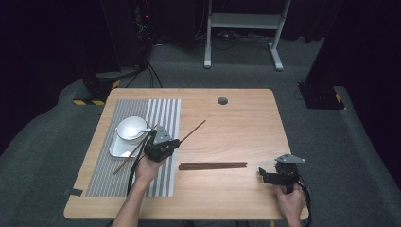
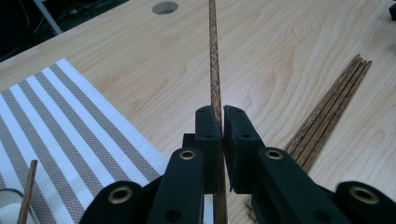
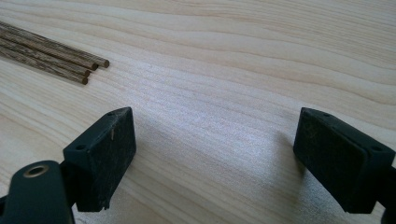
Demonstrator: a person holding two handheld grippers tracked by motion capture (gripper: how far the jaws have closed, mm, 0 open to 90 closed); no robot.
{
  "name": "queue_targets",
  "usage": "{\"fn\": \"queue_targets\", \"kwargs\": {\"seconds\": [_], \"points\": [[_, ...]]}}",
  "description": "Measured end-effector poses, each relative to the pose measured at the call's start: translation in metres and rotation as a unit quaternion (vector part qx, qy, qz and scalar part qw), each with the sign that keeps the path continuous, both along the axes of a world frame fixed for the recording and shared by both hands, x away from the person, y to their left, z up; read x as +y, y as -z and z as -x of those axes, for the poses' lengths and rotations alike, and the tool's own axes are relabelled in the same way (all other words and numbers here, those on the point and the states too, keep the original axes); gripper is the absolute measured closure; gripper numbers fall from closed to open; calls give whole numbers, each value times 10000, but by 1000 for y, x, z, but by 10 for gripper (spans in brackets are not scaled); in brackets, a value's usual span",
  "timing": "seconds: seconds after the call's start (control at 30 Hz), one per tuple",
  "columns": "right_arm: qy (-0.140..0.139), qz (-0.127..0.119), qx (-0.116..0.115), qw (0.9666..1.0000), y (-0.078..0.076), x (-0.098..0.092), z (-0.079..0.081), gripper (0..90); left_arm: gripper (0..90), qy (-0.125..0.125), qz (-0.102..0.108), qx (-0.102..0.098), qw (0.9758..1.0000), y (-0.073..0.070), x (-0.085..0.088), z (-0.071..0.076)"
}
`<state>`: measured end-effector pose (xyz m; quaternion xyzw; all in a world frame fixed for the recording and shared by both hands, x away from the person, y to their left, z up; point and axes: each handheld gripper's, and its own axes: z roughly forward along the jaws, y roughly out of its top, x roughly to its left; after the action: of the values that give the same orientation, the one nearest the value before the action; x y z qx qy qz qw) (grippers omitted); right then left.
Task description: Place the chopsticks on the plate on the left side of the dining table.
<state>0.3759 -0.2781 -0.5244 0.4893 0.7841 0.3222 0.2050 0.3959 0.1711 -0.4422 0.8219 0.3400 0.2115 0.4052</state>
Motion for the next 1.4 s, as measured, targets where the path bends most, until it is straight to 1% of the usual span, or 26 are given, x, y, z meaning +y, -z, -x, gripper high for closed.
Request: {"fn": "queue_targets", "kwargs": {"seconds": [0.07, 0.13, 0.33, 0.43, 0.7, 0.83, 0.87, 1.07, 1.13, 1.2, 1.3, 1.4], "points": [[-2, 1, 2, 10000, 0, 0, 0, 128, 843, -37, -6, -32, 10000, 0, 4, 3], [-3, 0, 1, 10000, 0, 0, 0, 128, 843, -85, 31, -34, 10000, 0, 7, 5], [-1, 0, 0, 10000, 0, 0, 0, 128, 844, -149, 5, -30, 9999, 0, 14, 8], [-2, 1, 2, 10000, 0, 0, 0, 128, 843, -205, 31, -43, 9998, 0, 18, 11], [-4, -2, 2, 10000, 0, 0, 0, 128, 843, -268, -30, -41, 9996, 2, 24, 16], [-2, -8, 9, 10000, 0, 0, 0, 127, 843, -279, 135, -65, 9995, 2, 27, 21], [-2, -9, 10, 10000, 0, 0, 0, 127, 843, -289, 110, -72, 9995, 3, 28, 22], [-5, -7, 3, 10000, 0, 0, 0, 127, 843, -306, 108, -69, 9995, 3, 31, 24], [-5, -7, 4, 10000, 0, 0, 0, 128, 844, -332, 73, -118, 9994, 2, 33, 26], [-6, -7, 2, 10000, 0, 0, 0, 127, 844, -351, 105, -138, 9992, 1, 33, 27], [-7, -7, 3, 10000, 0, 0, 0, 127, 843, -374, 34, -179, 9991, 1, 35, 31], [-6, -6, 3, 10000, 0, 0, 0, 128, 843, -410, 7, -176, 9990, 1, 39, 33]]}}
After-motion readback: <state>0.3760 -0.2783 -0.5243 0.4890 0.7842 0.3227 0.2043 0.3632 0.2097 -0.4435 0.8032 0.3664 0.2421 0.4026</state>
